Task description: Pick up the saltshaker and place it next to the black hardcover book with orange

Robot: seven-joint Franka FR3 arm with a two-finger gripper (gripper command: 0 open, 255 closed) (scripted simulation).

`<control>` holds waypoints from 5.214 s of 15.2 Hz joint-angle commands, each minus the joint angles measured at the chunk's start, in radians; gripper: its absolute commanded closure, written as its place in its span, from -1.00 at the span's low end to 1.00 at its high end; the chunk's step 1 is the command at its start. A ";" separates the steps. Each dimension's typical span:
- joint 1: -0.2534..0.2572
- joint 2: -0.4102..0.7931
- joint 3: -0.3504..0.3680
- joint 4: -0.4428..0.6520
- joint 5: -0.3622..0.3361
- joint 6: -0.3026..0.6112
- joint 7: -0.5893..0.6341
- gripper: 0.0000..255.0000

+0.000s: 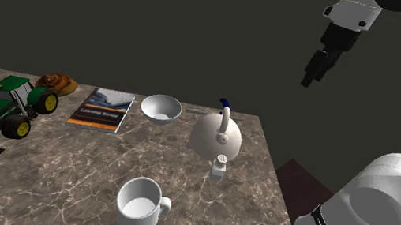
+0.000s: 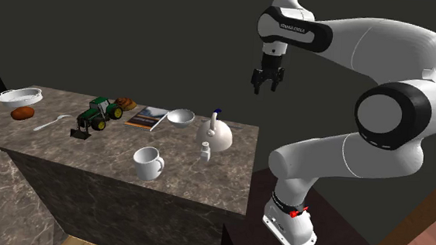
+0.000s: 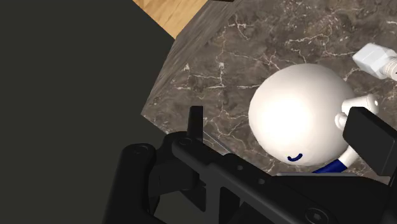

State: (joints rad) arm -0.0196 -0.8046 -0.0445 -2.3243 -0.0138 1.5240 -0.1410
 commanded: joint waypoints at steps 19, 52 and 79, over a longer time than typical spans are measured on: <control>0.152 0.102 0.351 -0.283 0.244 0.405 0.312 -1.00; 0.187 0.341 0.537 -0.343 0.311 0.721 0.439 1.00; 0.181 0.201 0.446 -0.074 0.266 0.314 0.444 1.00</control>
State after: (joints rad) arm 0.1613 -0.5989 0.4052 -2.4081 0.2535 1.8522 0.3025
